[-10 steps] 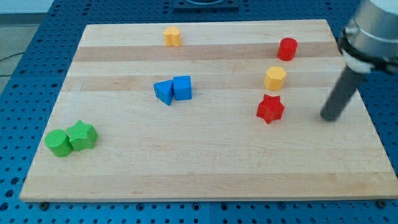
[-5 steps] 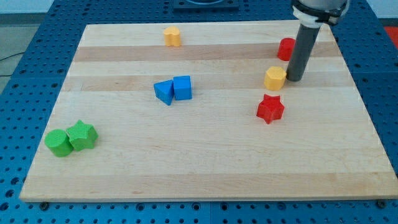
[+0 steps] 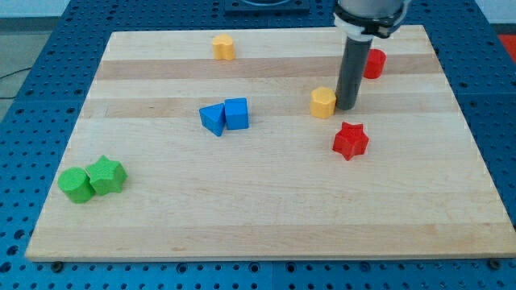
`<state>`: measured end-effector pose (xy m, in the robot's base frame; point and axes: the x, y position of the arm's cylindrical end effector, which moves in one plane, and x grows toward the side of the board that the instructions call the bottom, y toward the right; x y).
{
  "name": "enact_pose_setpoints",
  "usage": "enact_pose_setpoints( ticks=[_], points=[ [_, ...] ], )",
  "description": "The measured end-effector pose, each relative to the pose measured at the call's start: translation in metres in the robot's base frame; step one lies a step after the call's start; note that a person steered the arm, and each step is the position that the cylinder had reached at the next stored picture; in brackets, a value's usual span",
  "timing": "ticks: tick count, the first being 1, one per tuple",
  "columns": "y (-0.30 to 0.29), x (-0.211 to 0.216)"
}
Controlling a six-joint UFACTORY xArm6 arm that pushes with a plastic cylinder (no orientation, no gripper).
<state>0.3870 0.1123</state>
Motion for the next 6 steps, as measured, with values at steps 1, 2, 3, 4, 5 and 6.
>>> enact_pose_setpoints(
  ticks=[1,2,3,4,5,6],
  points=[
    [-0.022,0.005],
    [-0.065,0.005],
    [-0.06,0.017],
    [-0.101,0.016],
    [-0.109,-0.076],
    [-0.084,-0.092]
  ],
)
